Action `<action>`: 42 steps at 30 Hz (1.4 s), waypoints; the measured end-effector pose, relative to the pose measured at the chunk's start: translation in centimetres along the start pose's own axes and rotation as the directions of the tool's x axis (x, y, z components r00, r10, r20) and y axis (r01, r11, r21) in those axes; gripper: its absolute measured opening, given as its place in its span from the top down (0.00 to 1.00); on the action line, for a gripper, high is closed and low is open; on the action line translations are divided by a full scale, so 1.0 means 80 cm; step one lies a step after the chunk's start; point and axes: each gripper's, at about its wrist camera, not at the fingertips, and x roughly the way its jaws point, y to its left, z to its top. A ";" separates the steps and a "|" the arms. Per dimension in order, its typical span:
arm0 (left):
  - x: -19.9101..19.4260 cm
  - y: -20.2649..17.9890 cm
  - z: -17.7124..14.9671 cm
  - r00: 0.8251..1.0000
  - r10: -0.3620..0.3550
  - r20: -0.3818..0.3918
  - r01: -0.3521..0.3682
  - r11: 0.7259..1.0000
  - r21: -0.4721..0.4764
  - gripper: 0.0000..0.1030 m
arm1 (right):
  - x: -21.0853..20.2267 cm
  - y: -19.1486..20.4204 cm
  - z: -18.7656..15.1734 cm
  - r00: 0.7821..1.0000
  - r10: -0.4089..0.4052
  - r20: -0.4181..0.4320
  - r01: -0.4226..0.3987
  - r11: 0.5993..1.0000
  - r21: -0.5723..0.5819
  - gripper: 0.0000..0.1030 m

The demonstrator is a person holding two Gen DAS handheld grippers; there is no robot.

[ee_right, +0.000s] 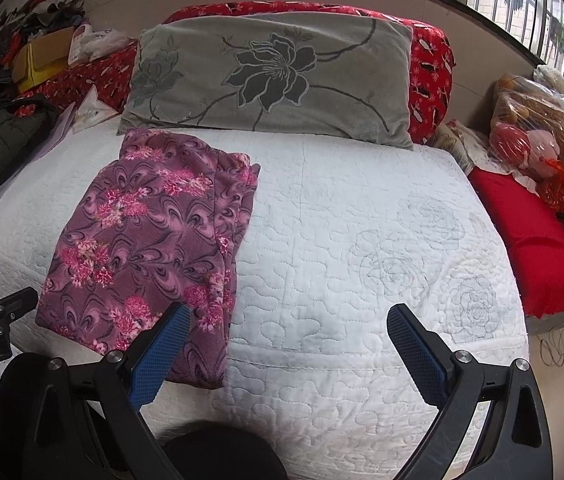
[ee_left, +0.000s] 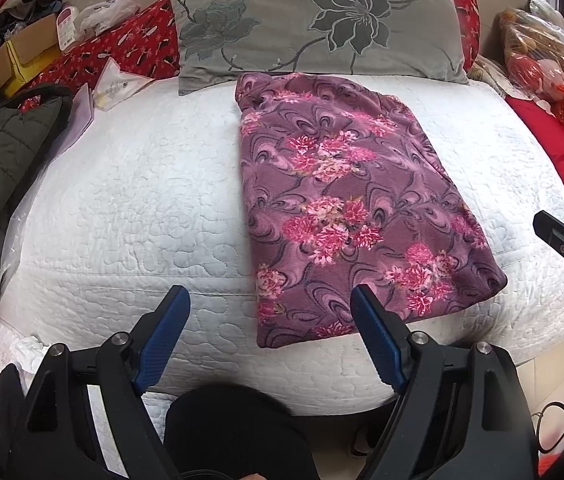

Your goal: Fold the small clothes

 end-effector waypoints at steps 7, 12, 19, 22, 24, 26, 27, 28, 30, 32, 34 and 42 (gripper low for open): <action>-0.003 -0.004 0.000 1.000 -0.004 0.005 0.004 1.000 -0.004 0.20 | -0.002 -0.002 -0.001 1.000 0.003 0.007 -0.003 1.000 0.009 0.03; -0.003 -0.005 -0.002 1.000 -0.005 0.000 0.005 1.000 -0.012 0.19 | -0.003 -0.005 -0.001 1.000 0.007 0.008 -0.007 1.000 0.016 0.03; -0.003 -0.006 -0.001 1.000 -0.005 0.002 0.005 1.000 -0.014 0.19 | -0.003 -0.005 -0.002 1.000 0.008 0.010 -0.009 1.000 0.020 0.03; -0.003 -0.006 -0.001 1.000 -0.005 0.002 0.005 1.000 -0.014 0.20 | -0.004 -0.005 -0.002 1.000 0.009 0.011 -0.010 1.000 0.024 0.03; -0.003 -0.006 -0.002 1.000 -0.005 0.002 0.005 1.000 -0.014 0.20 | -0.004 -0.005 -0.002 1.000 0.010 0.010 -0.010 1.000 0.026 0.03; -0.003 -0.006 -0.001 1.000 -0.006 0.004 0.006 1.000 -0.015 0.20 | -0.004 -0.005 -0.002 1.000 0.009 0.011 -0.009 1.000 0.026 0.03; -0.003 -0.007 -0.001 1.000 -0.007 0.004 0.007 1.000 -0.016 0.20 | -0.004 -0.006 -0.002 1.000 0.009 0.012 -0.010 1.000 0.027 0.03; -0.003 -0.007 -0.001 1.000 -0.007 0.004 0.007 1.000 -0.016 0.20 | -0.004 -0.006 -0.002 1.000 0.009 0.012 -0.009 1.000 0.028 0.03; -0.003 -0.009 -0.001 1.000 -0.008 0.004 0.008 1.000 -0.016 0.20 | -0.003 -0.006 -0.003 1.000 0.009 0.010 -0.009 0.999 0.031 0.03; -0.003 -0.011 -0.001 1.000 -0.008 0.004 0.008 1.000 -0.017 0.20 | -0.003 -0.006 -0.003 1.000 0.010 0.009 -0.010 0.999 0.032 0.03; -0.004 -0.011 -0.001 1.000 -0.008 0.003 0.008 1.000 -0.018 0.20 | -0.003 -0.006 -0.003 1.000 0.010 0.009 -0.010 0.999 0.033 0.03; -0.003 -0.011 -0.001 1.000 -0.008 0.001 0.008 1.000 -0.025 0.19 | -0.003 -0.006 -0.003 1.000 0.011 0.007 -0.011 0.999 0.034 0.03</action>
